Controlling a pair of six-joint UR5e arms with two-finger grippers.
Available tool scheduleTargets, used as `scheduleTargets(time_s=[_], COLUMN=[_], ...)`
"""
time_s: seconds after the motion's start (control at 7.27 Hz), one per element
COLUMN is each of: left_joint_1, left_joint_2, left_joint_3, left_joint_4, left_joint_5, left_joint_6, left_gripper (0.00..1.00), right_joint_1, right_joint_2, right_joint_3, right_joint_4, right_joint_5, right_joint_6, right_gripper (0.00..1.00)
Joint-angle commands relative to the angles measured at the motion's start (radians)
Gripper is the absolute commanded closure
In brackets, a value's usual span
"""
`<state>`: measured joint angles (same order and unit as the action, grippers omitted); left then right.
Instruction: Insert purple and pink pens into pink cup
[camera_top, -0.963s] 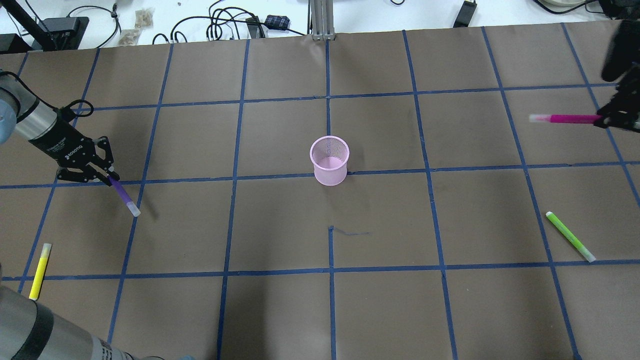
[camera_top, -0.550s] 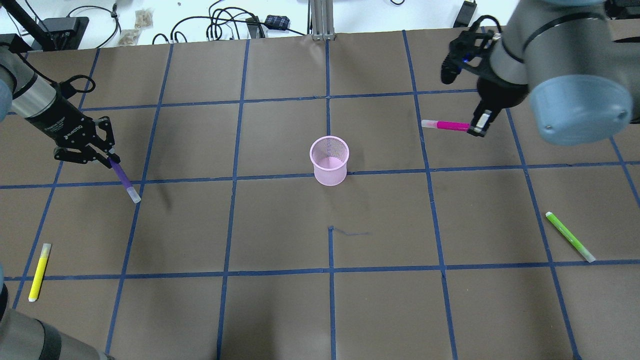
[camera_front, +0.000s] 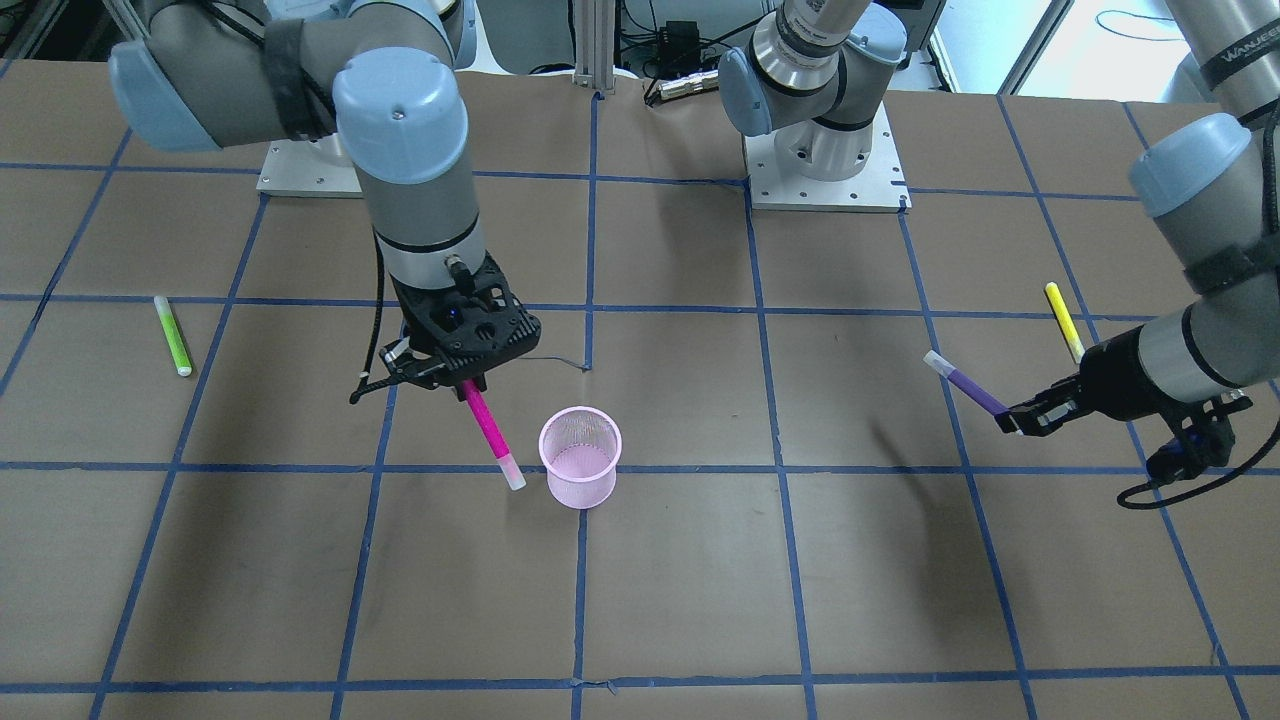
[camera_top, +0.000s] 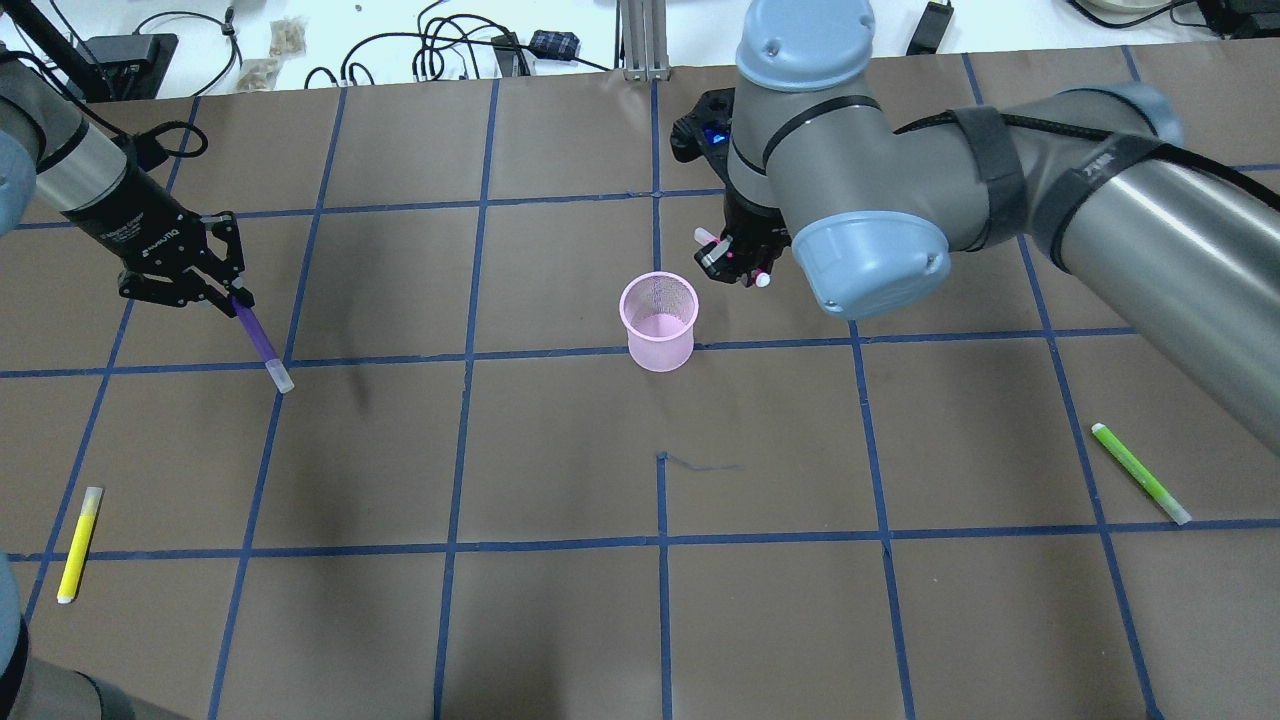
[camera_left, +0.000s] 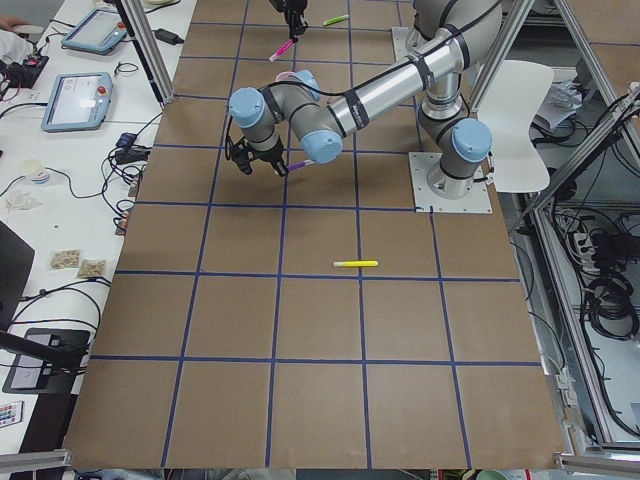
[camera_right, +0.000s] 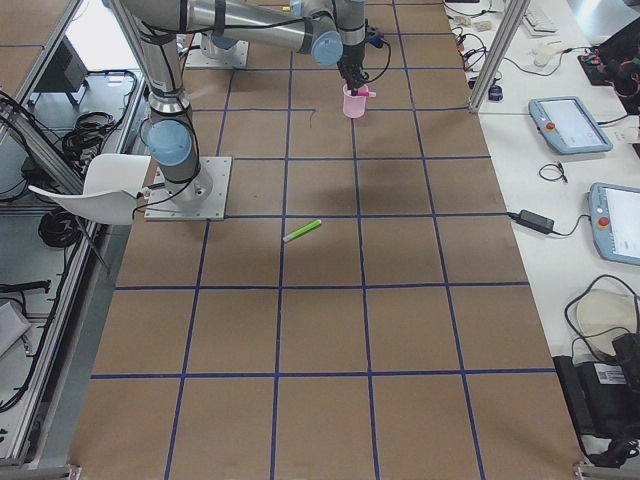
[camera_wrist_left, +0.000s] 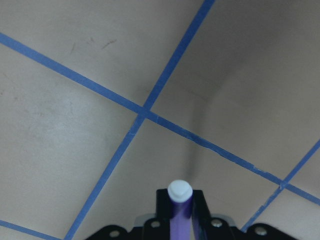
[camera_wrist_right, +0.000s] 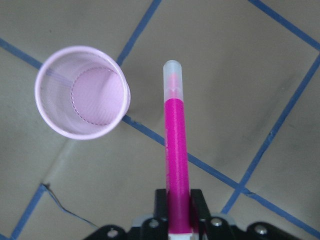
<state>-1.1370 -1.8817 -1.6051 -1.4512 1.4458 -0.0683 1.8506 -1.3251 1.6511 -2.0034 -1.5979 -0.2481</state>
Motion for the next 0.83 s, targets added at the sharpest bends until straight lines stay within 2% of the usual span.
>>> scheduleTargets(time_s=[0.0, 0.28, 0.55, 0.69], left_joint_1=[-0.007, -0.006, -0.004, -0.007], left_joint_2=[0.007, 0.006, 0.007, 0.009], left_joint_3=[0.001, -0.001, 0.001, 0.001], left_joint_4=[0.0, 0.0, 0.0, 0.0], left_joint_5=[-0.002, 0.002, 0.004, 0.004], left_joint_6=[0.001, 0.002, 0.002, 0.005], left_gripper=[1.0, 1.0, 1.0, 1.0], right_joint_1=[0.051, 0.085, 0.09, 0.087], right_joint_2=[0.023, 0.038, 0.053, 0.076], right_joint_3=[-0.051, -0.051, -0.053, -0.062], right_joint_4=[0.081, 0.211, 0.163, 0.152], right_joint_5=[0.009, -0.002, -0.002, -0.011], right_joint_6=[0.041, 0.027, 0.01, 0.021], right_gripper=[1.0, 1.0, 1.0, 0.18])
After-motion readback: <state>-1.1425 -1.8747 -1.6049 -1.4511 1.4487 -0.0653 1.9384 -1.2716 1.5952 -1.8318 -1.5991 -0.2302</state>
